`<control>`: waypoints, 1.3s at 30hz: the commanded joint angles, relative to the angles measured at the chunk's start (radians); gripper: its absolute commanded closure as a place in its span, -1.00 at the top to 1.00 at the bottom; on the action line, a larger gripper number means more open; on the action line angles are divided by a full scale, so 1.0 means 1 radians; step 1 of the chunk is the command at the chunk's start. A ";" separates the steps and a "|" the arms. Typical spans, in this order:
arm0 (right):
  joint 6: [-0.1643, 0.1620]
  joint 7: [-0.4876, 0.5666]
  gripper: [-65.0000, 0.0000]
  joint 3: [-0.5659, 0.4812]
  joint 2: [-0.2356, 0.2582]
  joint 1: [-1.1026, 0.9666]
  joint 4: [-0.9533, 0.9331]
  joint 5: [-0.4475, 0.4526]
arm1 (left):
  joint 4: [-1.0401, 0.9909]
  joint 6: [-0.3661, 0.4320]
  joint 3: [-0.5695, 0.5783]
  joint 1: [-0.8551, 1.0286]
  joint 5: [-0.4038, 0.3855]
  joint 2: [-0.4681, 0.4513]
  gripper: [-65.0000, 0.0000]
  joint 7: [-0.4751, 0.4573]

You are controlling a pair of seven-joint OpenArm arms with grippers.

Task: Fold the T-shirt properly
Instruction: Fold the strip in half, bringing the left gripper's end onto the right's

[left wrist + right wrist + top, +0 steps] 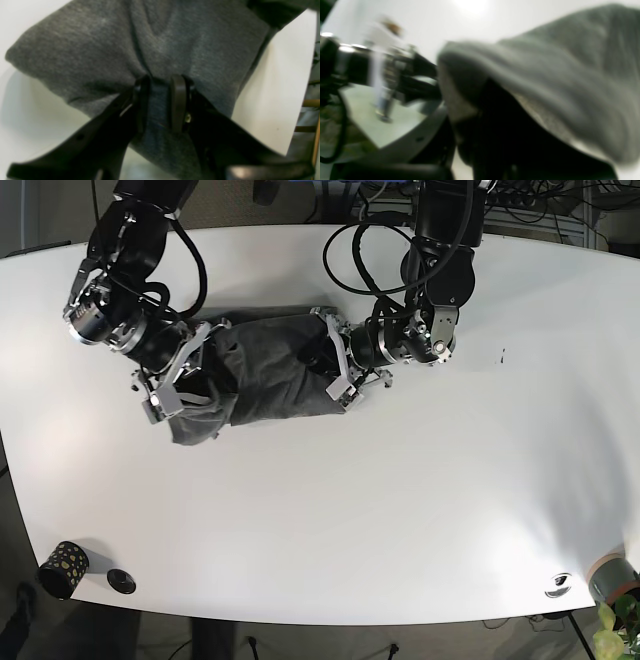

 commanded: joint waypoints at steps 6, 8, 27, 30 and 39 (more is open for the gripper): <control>0.001 0.035 -1.00 -0.084 -0.015 0.029 -0.032 -0.092 | 0.000 -0.001 0.000 0.003 0.030 -0.003 -0.59 0.043; 0.001 0.036 -1.00 -0.115 -0.013 0.034 -0.055 -0.113 | -0.003 -0.001 0.000 0.003 0.030 -0.003 -0.59 0.043; 0.001 0.119 0.61 -0.282 0.019 0.031 -0.099 -0.185 | 0.001 -0.001 -0.001 0.004 0.028 -0.002 -0.60 -0.006; 0.001 0.122 0.61 -0.282 0.019 0.029 -0.061 -0.185 | 0.006 -0.001 -0.001 0.004 0.027 0.000 -0.61 -0.012; 0.001 0.125 0.61 -0.214 0.048 0.032 -0.023 -0.188 | 0.208 -0.001 -0.107 0.050 -0.082 0.003 -0.61 -0.086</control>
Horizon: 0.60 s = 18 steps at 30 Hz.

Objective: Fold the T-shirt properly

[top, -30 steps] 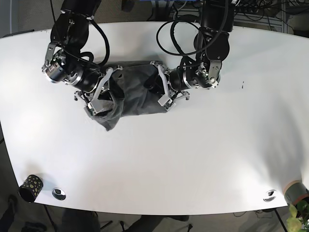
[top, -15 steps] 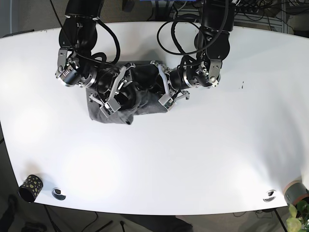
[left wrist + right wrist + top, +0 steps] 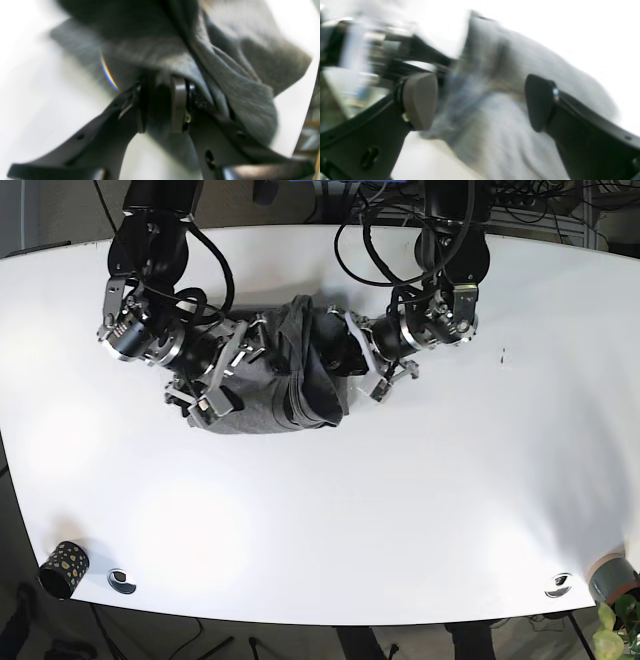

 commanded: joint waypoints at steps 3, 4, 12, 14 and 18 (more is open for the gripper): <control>-0.001 0.015 0.61 0.031 0.022 0.009 0.016 0.017 | 0.139 -0.005 -0.019 -0.022 -0.092 -0.056 -0.61 -0.012; -0.001 0.015 0.61 0.031 0.030 0.007 0.016 0.017 | 0.154 -0.005 -0.021 -0.022 -0.092 -0.077 -0.61 0.002; -0.001 0.015 0.51 0.028 0.039 -0.065 0.016 0.013 | 0.226 -0.005 -0.137 -0.001 -0.094 -0.220 -0.60 0.057; -0.001 0.015 0.33 0.020 0.036 -0.080 0.013 0.011 | 0.228 -0.005 -0.165 0.001 -0.094 -0.245 -0.60 0.057; -0.001 0.017 0.00 -0.066 0.038 -0.086 -0.055 0.010 | 0.228 -0.005 -0.182 0.024 -0.094 -0.301 -0.60 0.057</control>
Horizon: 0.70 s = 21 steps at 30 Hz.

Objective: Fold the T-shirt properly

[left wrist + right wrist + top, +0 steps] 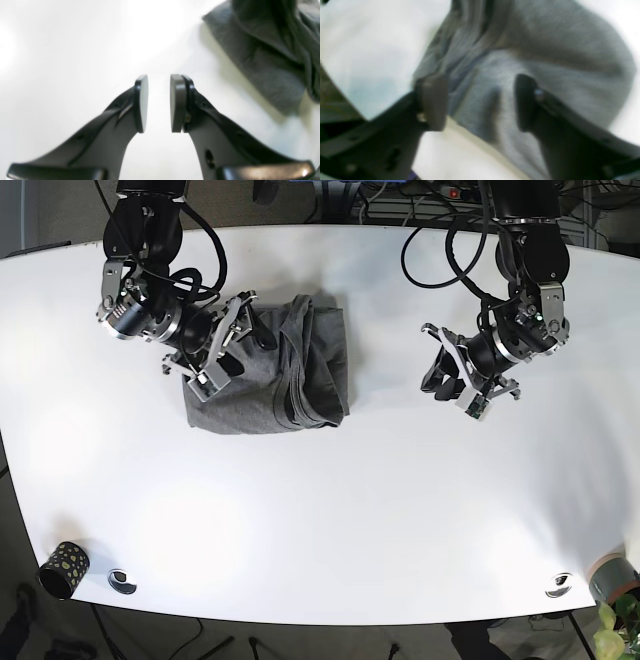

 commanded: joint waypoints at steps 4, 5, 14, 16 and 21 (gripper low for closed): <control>0.006 0.044 -0.01 -0.126 -0.001 0.012 -0.080 0.015 | 0.022 -0.004 -0.009 0.001 -0.017 -0.048 -0.61 -0.017; 0.006 0.059 0.00 -0.148 -0.001 0.009 -0.089 0.015 | 0.022 -0.004 -0.009 0.009 -0.017 -0.050 -0.61 -0.017; 0.006 0.138 0.06 -0.329 -0.027 0.036 -0.169 0.023 | 0.022 -0.004 -0.009 0.023 -0.017 -0.047 -0.61 -0.017; 0.006 0.138 0.06 -0.346 -0.033 0.046 -0.166 0.020 | 0.022 -0.004 -0.009 0.024 -0.017 -0.045 -0.61 -0.017; 0.006 0.138 0.06 -0.310 -0.033 0.058 -0.079 0.025 | 0.022 -0.004 -0.009 0.024 -0.017 -0.045 -0.61 -0.017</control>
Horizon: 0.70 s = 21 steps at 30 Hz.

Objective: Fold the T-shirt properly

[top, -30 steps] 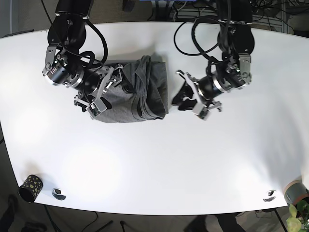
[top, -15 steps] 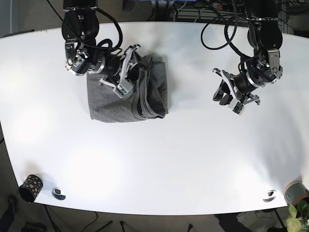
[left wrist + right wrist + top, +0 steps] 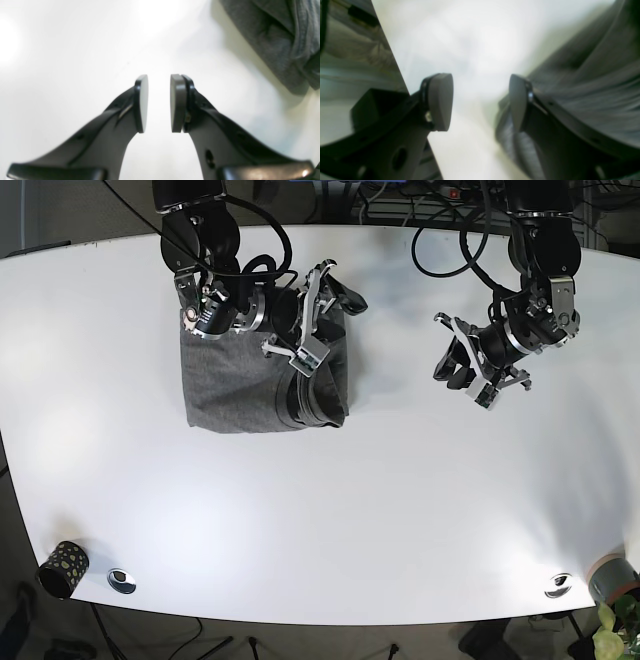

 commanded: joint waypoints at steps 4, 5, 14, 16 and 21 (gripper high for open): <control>0.008 0.024 0.06 0.130 0.007 0.023 0.123 0.022 | 0.019 -0.001 -0.003 -0.011 -0.011 -0.008 -0.61 -0.017; 0.008 0.024 0.06 0.162 0.006 0.029 0.128 0.022 | 0.019 -0.001 -0.003 -0.011 -0.011 -0.008 -0.61 -0.017; 0.008 0.024 0.05 0.250 0.009 0.190 -0.002 0.012 | 0.013 -0.001 0.002 -0.002 -0.009 -0.008 -0.60 -0.017; 0.008 0.024 0.05 0.250 0.009 0.216 -0.050 0.012 | 0.013 -0.001 0.002 0.004 -0.009 -0.006 -0.60 -0.017; 0.008 0.034 0.05 0.244 0.000 0.301 -0.245 0.009 | 0.012 -0.001 0.003 0.010 -0.008 0.009 -0.60 -0.017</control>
